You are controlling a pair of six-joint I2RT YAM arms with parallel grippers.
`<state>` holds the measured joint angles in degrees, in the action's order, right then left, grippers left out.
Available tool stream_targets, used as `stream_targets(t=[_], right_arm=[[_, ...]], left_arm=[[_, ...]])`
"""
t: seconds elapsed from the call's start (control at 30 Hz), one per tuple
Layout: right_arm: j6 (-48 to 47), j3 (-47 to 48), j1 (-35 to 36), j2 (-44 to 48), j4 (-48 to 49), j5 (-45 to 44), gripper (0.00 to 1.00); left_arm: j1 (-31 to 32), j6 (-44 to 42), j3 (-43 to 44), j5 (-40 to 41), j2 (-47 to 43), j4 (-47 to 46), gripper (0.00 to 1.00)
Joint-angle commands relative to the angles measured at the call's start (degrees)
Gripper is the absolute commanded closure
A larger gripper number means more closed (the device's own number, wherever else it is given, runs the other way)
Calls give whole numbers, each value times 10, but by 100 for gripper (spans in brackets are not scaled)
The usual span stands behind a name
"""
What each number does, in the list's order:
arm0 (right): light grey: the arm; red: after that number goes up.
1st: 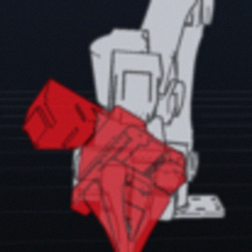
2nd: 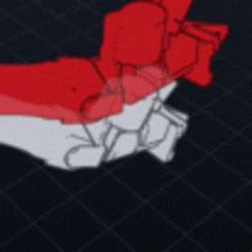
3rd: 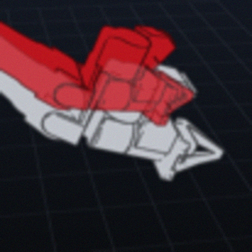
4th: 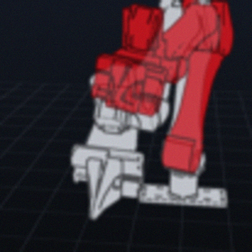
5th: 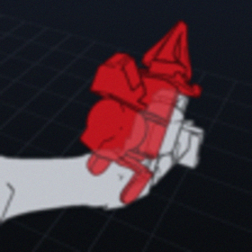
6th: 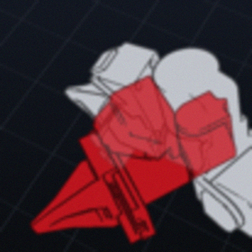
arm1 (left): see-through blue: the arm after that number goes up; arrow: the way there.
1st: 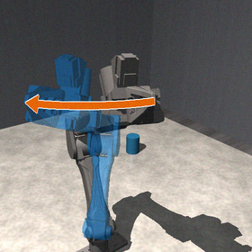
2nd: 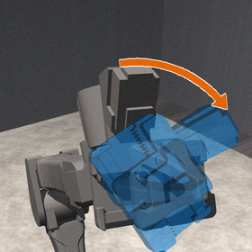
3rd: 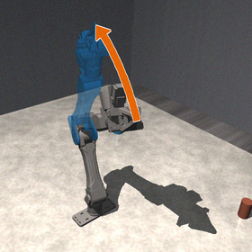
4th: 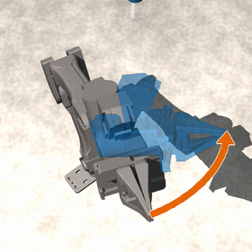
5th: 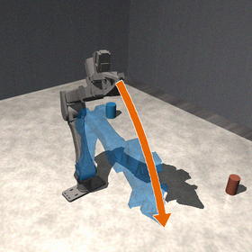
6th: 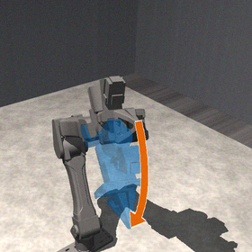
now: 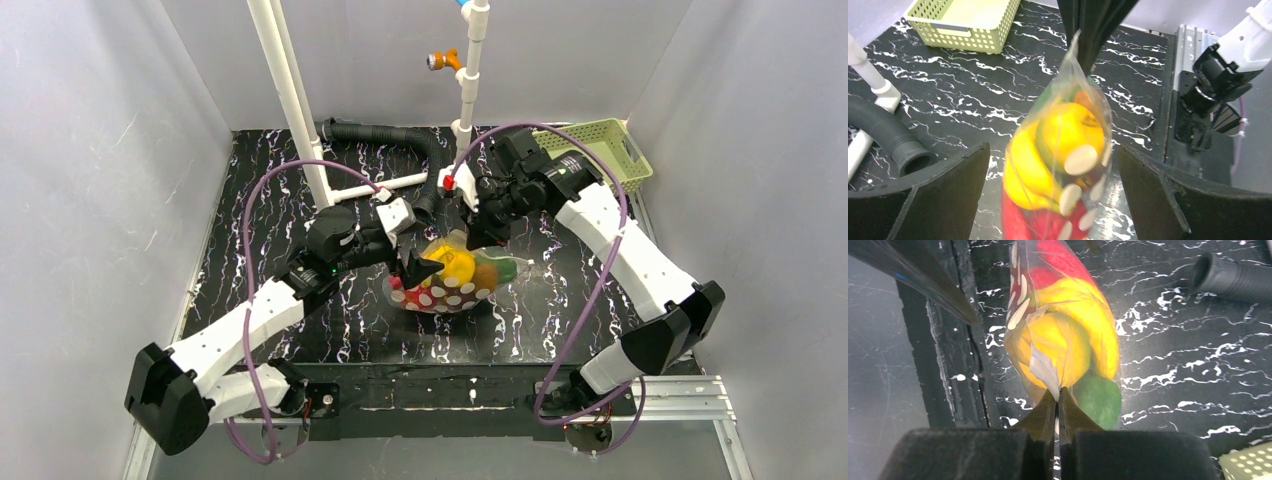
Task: Open the zip-top bag and remove the fake food
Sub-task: Pick up the zipper food storage bag at the center of the board.
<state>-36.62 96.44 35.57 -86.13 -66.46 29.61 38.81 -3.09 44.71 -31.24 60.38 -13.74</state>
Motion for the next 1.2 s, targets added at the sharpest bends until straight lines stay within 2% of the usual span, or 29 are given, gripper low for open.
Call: stream_targets(t=[0.0,0.23,0.37,0.43,0.53,0.63,0.67,0.8,0.93,1.07,1.17], right_arm=[[17,16,6,-31,4,35,99],[23,29,8,-53,13,70,99],[23,24,8,-47,18,79,99],[19,21,8,-41,17,89,99],[16,18,8,-34,15,99,99],[10,11,7,-25,13,100,99],[7,4,7,-19,13,100,99],[-8,-32,1,11,18,117,99],[-29,-75,-9,39,25,143,82],[-54,-103,-35,61,22,182,55],[-71,-116,-93,78,18,247,34]], left_arm=[[2,-39,-9,-1,46,-94,2],[3,-4,-28,-55,85,-215,7],[4,26,-36,-74,91,-256,16],[3,27,-37,-79,91,-249,29],[4,27,-22,-96,100,-209,67],[3,25,-25,-103,95,-183,94],[3,23,-30,-100,88,-180,100],[3,12,-67,-73,48,-177,100],[-1,18,-94,-55,19,-184,100],[-8,27,-113,-51,4,-200,100],[-15,49,-128,-48,-5,-210,100]])
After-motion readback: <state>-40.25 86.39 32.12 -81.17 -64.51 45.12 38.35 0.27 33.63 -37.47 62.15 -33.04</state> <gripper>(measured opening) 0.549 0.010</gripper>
